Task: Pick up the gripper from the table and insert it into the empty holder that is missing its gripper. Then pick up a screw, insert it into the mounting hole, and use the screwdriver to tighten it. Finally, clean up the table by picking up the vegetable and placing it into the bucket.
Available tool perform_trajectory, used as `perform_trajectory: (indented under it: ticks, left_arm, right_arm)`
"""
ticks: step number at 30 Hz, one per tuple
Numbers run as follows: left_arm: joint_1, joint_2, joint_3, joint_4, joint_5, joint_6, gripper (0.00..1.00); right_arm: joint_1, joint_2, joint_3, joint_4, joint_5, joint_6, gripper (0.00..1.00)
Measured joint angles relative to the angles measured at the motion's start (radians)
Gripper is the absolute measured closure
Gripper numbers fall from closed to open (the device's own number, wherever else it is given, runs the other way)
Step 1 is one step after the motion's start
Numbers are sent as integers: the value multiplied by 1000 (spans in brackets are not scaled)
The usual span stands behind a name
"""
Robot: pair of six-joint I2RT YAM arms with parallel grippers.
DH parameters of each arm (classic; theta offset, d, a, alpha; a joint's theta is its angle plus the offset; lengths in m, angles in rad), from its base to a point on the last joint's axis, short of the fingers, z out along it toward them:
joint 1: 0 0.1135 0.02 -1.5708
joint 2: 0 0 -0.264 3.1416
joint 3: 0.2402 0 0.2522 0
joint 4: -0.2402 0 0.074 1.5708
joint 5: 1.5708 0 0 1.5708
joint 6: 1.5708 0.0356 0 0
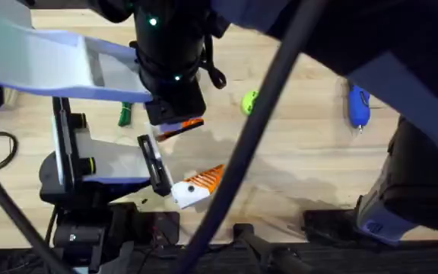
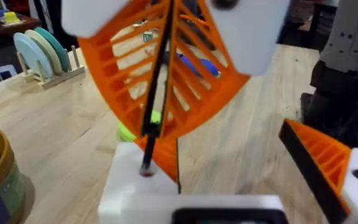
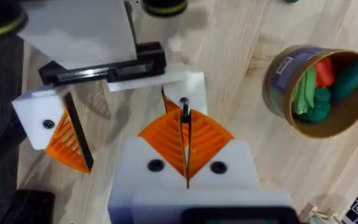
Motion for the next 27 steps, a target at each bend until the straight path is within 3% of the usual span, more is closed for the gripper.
perform_trajectory:
  ticks: [27]
  left_arm:
    - [0, 1, 0, -1, 0, -19, 15]
  right_arm:
    - [0, 3, -31, 21, -14, 0, 995]
